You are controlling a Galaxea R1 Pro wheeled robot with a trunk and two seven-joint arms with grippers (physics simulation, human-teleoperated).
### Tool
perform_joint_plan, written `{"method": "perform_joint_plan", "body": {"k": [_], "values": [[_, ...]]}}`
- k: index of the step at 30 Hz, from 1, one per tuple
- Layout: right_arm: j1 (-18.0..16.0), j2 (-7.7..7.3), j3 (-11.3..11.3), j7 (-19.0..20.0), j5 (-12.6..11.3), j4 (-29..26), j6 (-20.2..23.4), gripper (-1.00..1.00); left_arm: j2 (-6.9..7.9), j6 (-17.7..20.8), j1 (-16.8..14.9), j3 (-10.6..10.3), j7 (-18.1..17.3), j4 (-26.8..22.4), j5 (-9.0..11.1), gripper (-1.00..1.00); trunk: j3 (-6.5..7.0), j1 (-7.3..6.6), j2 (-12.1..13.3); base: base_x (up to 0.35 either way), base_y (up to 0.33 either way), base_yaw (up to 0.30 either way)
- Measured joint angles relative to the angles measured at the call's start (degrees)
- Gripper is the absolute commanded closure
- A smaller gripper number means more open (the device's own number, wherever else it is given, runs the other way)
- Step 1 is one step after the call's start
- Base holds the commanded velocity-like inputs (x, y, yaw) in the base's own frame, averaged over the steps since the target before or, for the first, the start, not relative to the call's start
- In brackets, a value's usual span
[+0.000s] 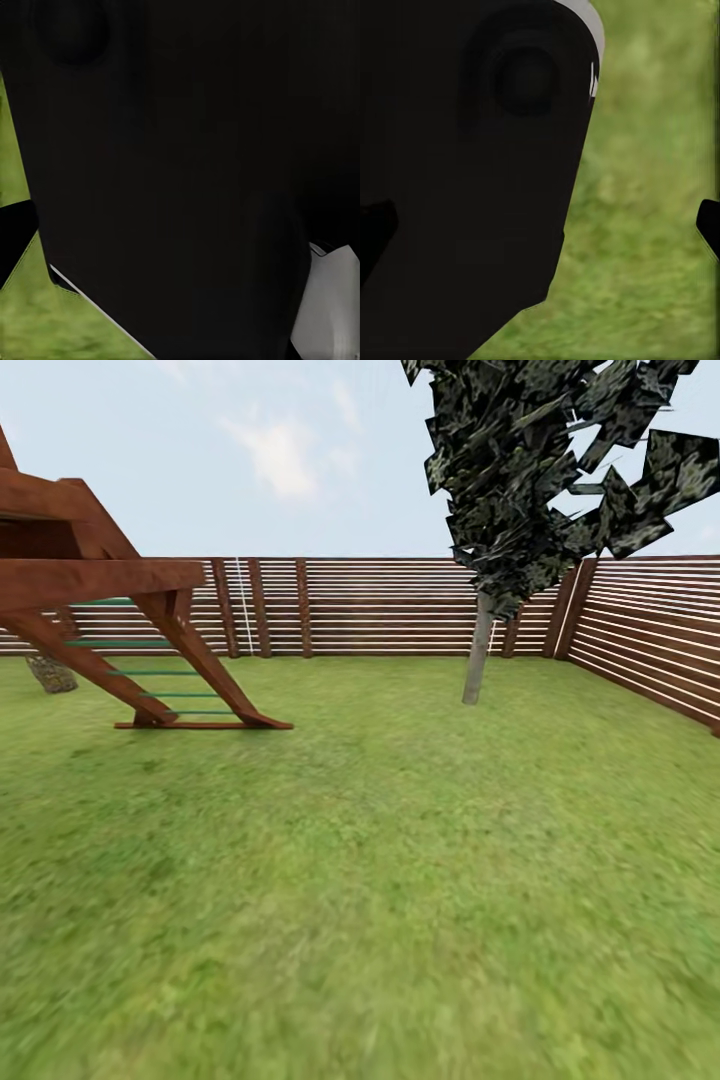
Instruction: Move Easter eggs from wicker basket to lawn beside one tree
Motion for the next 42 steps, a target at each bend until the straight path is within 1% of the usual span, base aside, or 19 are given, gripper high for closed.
{"method": "perform_joint_plan", "body": {"k": [42], "values": [[0.00,0.09,0.01,0.00,0.00,0.00,0.08,-1.00,-0.10,0.00,0.00,0.00,0.00,0.00,-0.01,-1.00,0.00,0.00,0.00,0.335,0.000,0.000]]}}
